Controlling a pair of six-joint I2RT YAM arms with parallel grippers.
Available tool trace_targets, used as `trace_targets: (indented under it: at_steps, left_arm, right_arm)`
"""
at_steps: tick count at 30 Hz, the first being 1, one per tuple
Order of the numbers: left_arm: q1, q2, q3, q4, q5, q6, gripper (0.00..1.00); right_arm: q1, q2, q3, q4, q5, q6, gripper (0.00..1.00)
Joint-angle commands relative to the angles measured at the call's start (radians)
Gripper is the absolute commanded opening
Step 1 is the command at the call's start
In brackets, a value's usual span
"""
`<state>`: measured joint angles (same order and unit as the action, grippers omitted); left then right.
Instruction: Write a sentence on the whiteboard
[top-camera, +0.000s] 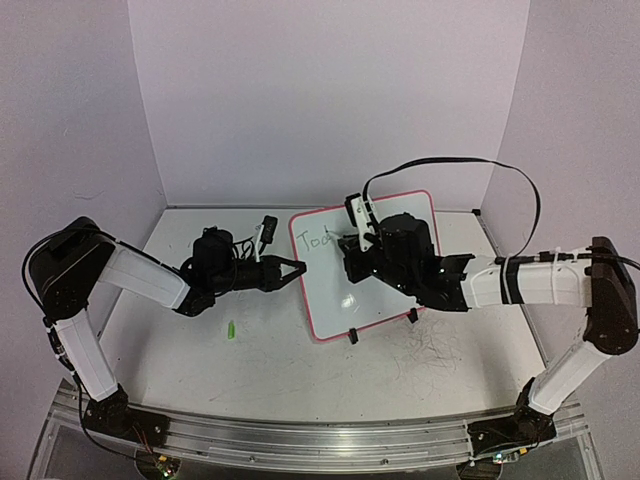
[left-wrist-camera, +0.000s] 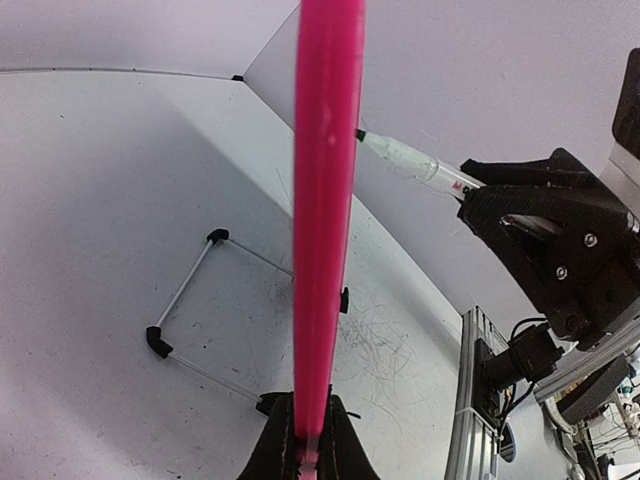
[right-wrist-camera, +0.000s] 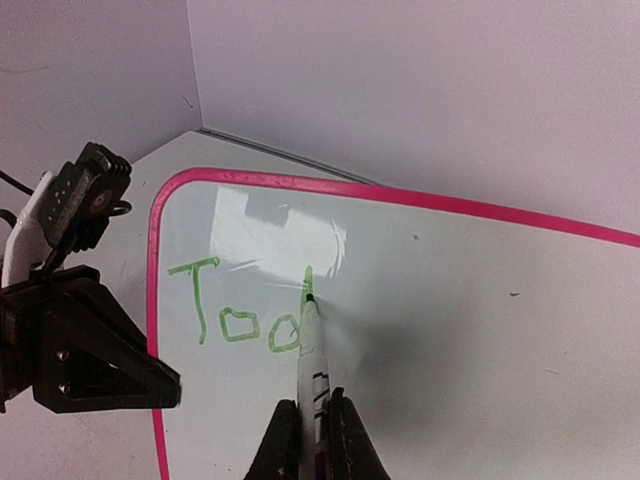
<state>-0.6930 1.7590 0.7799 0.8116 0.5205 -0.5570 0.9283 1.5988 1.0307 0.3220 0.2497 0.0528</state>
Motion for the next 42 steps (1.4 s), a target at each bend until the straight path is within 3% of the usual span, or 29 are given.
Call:
trace_targets:
  at_steps: [1,20,27,42]
  left_arm:
    - [-0.003,-0.054,0.017,-0.008,0.017,-0.005,0.0]
    - [-0.002,-0.053,0.022,-0.019,0.015,-0.002,0.0]
    - [-0.003,-0.049,0.028,-0.027,0.014,-0.001,0.0]
    - [-0.004,-0.052,0.03,-0.037,0.017,0.006,0.0]
  right_arm:
    - [-0.007,-0.017,-0.032,-0.021,-0.002,0.022,0.0]
    - [-0.006,-0.051,-0.069,-0.029,0.007,0.018,0.0]
    - [-0.007,-0.141,-0.065,0.016,-0.082,0.03,0.0]
    - [-0.021,-0.089,-0.07,0.024,-0.034,0.003,0.0]
